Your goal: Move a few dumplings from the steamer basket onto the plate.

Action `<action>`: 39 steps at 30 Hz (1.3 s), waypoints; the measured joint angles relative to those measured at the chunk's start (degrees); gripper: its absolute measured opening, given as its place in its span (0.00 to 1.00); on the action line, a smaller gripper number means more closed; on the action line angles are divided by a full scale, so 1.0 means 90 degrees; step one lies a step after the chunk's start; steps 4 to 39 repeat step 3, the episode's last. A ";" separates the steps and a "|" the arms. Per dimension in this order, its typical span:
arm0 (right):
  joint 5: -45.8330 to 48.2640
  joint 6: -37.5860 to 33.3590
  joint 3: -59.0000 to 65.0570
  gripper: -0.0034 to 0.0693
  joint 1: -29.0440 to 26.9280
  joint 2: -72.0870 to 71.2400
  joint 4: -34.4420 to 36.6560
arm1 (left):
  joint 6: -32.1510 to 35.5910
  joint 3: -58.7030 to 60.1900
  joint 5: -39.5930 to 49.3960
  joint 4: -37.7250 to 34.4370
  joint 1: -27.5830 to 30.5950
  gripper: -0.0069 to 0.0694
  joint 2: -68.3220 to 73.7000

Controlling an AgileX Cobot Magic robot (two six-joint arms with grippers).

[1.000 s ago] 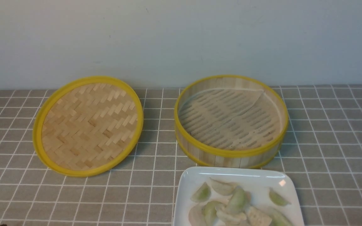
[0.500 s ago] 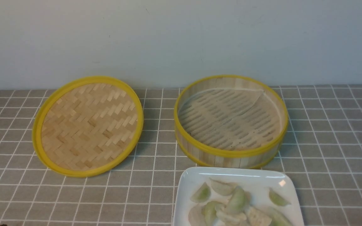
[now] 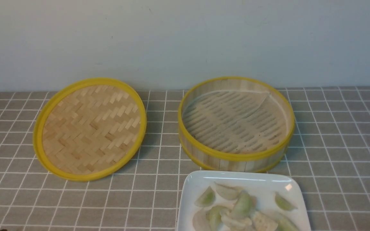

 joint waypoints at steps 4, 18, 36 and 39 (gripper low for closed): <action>0.0000 0.0000 0.0000 0.03 0.0000 0.0000 0.0000 | 0.0000 0.0000 0.0000 0.0000 0.0000 0.08 0.0000; 0.0000 0.0000 0.0000 0.03 0.0000 0.0000 0.0000 | 0.0000 0.0000 0.0000 0.0000 0.0000 0.08 0.0000; 0.0000 0.0000 0.0000 0.03 0.0000 0.0000 0.0000 | 0.0000 0.0000 0.0000 0.0000 0.0000 0.08 0.0000; 0.0000 0.0000 0.0000 0.03 0.0000 0.0000 0.0000 | 0.0000 0.0000 0.0000 0.0000 0.0000 0.08 0.0000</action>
